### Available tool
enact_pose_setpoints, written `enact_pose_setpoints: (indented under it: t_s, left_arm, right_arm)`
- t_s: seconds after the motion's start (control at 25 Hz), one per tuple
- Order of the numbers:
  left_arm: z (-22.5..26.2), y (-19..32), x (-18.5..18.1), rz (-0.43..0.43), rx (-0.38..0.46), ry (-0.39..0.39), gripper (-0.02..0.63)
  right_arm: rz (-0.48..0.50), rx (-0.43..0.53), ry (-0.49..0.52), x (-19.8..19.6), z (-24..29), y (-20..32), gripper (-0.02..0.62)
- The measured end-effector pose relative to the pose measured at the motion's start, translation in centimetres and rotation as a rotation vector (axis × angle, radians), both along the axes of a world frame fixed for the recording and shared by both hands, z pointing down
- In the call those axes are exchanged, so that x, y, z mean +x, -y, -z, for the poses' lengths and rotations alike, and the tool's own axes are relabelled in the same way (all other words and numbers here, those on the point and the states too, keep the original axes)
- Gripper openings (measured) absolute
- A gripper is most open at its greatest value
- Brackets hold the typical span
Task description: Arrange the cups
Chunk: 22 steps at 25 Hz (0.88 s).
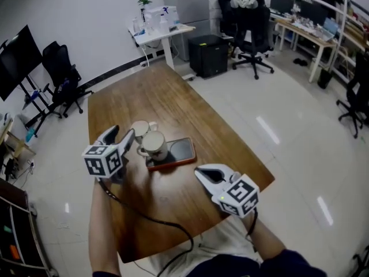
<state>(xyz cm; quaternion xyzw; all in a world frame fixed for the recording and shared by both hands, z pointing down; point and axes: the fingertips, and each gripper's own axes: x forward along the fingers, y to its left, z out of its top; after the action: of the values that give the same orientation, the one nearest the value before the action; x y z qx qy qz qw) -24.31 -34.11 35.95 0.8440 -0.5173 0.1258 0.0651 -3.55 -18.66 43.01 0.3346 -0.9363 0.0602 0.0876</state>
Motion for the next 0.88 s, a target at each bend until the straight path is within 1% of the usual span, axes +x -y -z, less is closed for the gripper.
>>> enact_pose_setpoints:
  t_s: [0.04,0.12,0.16,0.2,0.24,0.32,0.36,0.4,0.48,0.6,0.72,0.8,0.88]
  left_arm:
    - [-1.1,1.6,-0.5,0.007,-0.065,0.016,0.235]
    - [-3.2,3.6,-1.0,-0.005,-0.217,0.031,0.204]
    - [-4.1,4.2,-1.0,-0.016,-0.287,0.018,0.162]
    - [-4.7,4.7,-0.8,-0.021,-0.338,-0.007,0.153]
    - [-5.0,5.1,-0.6,-0.022,-0.375,-0.032,0.152]
    - [-5.7,5.4,-0.1,-0.036,-0.428,-0.049,0.15]
    - [-6.0,5.5,0.3,-0.05,-0.45,-0.049,0.126]
    - [-6.1,5.5,0.7,-0.061,-0.471,-0.048,0.074]
    - [-6.1,5.8,0.9,-0.059,-0.507,-0.031,0.053]
    - [-5.7,6.1,0.1,-0.013,-0.524,-0.015,0.048]
    - [-3.0,6.2,-0.6,0.02,-0.467,-0.065,0.046]
    - [0.7,5.8,0.1,0.0,-0.411,-0.109,0.047]
    - [4.7,4.7,2.5,-0.075,-0.362,-0.108,0.046]
  right_arm:
    - [0.004,0.001,-0.01,-0.1,-0.3,0.0,0.0]
    - [0.011,0.003,-0.016,-0.2,-0.5,-0.1,0.0]
    - [0.012,0.003,-0.013,-0.3,-0.5,-0.2,0.0]
    - [0.011,0.003,-0.008,-0.3,-0.4,-0.3,0.0]
    - [0.01,0.004,-0.003,-0.3,-0.3,-0.4,0.0]
    - [0.007,0.003,-0.001,-0.2,-0.1,-0.8,0.0]
    - [0.006,0.003,-0.001,-0.2,-0.1,-0.9,0.0]
    - [0.004,0.005,-0.001,-0.2,-0.1,-1.0,0.0]
    - [0.002,0.007,-0.003,-0.2,0.0,-0.8,0.0]
    - [0.002,0.004,-0.006,-0.4,0.1,-0.6,0.0]
    - [0.003,0.0,-0.002,-0.5,-0.1,-0.7,0.0]
    - [0.006,0.004,0.003,-0.4,0.0,-0.7,0.0]
    - [0.005,0.005,0.006,-0.4,0.1,-0.7,0.0]
